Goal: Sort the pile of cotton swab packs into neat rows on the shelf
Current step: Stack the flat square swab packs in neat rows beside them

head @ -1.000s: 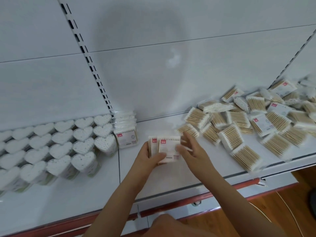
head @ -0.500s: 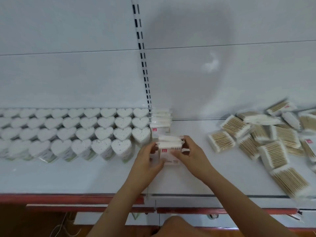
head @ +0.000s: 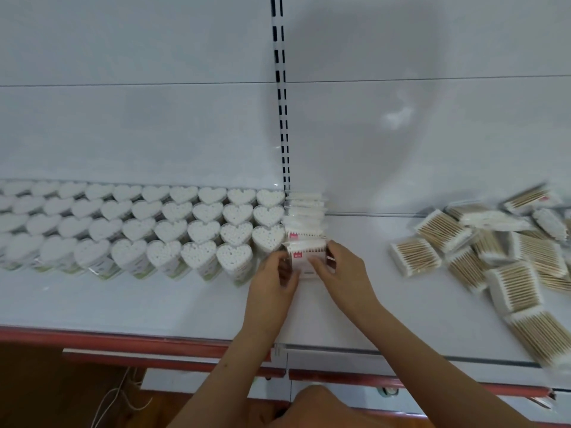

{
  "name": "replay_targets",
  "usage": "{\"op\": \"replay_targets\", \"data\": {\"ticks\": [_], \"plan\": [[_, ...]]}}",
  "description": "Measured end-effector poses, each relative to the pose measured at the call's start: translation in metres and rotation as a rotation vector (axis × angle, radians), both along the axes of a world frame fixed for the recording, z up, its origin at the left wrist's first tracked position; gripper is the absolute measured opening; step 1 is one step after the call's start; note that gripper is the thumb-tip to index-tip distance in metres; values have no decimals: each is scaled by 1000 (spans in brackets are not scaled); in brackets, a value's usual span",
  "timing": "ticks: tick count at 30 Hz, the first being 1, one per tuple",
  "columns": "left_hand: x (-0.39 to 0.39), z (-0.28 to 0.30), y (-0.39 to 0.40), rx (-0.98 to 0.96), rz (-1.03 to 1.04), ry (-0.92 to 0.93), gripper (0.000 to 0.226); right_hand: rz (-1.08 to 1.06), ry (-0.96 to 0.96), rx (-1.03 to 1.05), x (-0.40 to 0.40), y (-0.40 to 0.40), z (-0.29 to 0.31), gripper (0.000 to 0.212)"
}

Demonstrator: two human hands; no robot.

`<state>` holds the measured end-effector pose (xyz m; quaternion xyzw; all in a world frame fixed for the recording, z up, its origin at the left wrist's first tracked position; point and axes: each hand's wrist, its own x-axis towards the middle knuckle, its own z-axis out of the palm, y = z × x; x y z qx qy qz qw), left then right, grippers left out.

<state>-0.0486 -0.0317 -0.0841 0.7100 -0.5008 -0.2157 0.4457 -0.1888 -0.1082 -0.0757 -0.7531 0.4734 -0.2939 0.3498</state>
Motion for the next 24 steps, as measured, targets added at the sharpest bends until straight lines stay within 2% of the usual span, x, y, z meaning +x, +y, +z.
{"op": "replay_targets", "data": {"ticks": [4,8,12,16,18,21,24], "plan": [[-6,-2,2,-80,36,-57,18,17,163,-99,-7,1,-6,26],[-8,-1,2,-119,95,-53,21,-34,65,-137,-8,3,-4,21],[-7,-1,5,-117,111,-88,16,-43,78,-107,-5,0,-4,25],[-11,3,13,-115,116,-172,15,-3,112,-107,-16,1,3,40],[-18,7,13,-98,6,-240,8,-46,129,-134,-35,-3,8,47],[-39,8,4,-78,-252,-316,3,-189,212,-249,-79,-16,9,46],[-63,3,-8,-81,-434,-368,14,-394,453,-313,-124,-27,2,60]]}}
